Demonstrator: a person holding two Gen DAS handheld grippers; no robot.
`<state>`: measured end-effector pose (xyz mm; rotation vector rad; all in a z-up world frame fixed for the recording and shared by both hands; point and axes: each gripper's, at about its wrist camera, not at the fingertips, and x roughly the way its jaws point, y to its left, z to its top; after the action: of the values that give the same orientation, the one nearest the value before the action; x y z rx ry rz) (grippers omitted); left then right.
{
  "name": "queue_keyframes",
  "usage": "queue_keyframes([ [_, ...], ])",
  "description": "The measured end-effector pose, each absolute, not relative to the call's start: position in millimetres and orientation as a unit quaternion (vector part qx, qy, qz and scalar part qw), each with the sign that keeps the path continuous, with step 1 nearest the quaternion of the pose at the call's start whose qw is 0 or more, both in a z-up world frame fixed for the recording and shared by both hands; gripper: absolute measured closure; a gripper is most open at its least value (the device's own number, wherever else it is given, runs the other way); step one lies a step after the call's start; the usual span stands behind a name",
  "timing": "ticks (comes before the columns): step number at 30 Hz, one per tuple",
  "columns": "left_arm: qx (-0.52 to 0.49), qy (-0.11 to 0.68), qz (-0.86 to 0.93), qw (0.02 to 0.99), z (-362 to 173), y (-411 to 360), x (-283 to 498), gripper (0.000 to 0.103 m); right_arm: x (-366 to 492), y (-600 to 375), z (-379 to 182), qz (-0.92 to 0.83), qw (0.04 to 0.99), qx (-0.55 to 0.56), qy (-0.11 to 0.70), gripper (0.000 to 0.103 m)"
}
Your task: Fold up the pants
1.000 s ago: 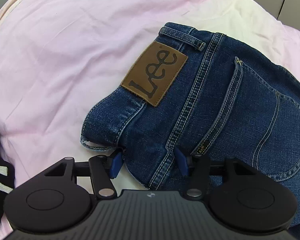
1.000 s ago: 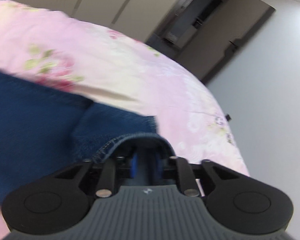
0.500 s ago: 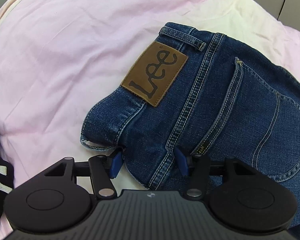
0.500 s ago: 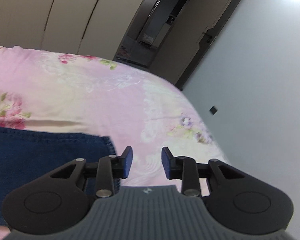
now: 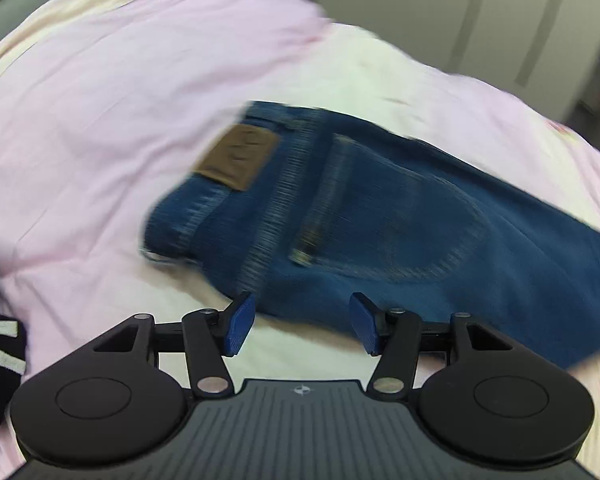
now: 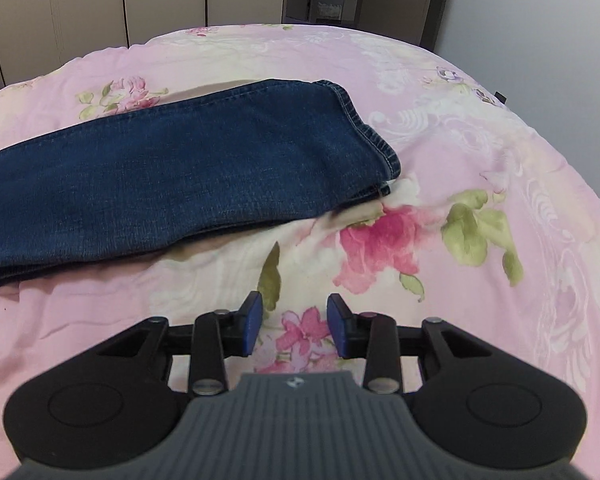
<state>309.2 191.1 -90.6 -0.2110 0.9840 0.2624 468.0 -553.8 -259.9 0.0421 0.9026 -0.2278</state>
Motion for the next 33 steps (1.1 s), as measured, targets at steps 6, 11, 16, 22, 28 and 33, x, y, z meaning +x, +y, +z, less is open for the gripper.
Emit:
queue_keyframes([
  [6, -0.006, 0.471, 0.013, 0.882, -111, 87, 289, 0.039, 444, -520, -248, -0.075, 0.907, 0.007, 0.413, 0.071],
  [11, 0.029, 0.451, -0.012, 0.892, -139, 35, 300, 0.043, 423, -459, -234, 0.006, 0.914, -0.020, 0.405, 0.070],
  [16, 0.019, 0.443, 0.012, 0.896, -140, 21, 316, 0.081, 404, -392, -222, 0.091, 0.911, -0.056, 0.399, 0.063],
  [22, 0.008, 0.414, -0.008, 0.910, -94, 40, 318, 0.092, 384, -314, -214, 0.195, 0.895, -0.143, 0.375, 0.060],
  [28, 0.043, 0.450, -0.036, 0.891, -63, 42, 334, 0.092, 380, -223, -201, 0.331, 0.853, -0.274, 0.297, 0.060],
  [33, 0.052, 0.469, -0.057, 0.880, -67, 45, 336, 0.092, 386, -159, -206, 0.386, 0.808, -0.377, 0.237, 0.061],
])
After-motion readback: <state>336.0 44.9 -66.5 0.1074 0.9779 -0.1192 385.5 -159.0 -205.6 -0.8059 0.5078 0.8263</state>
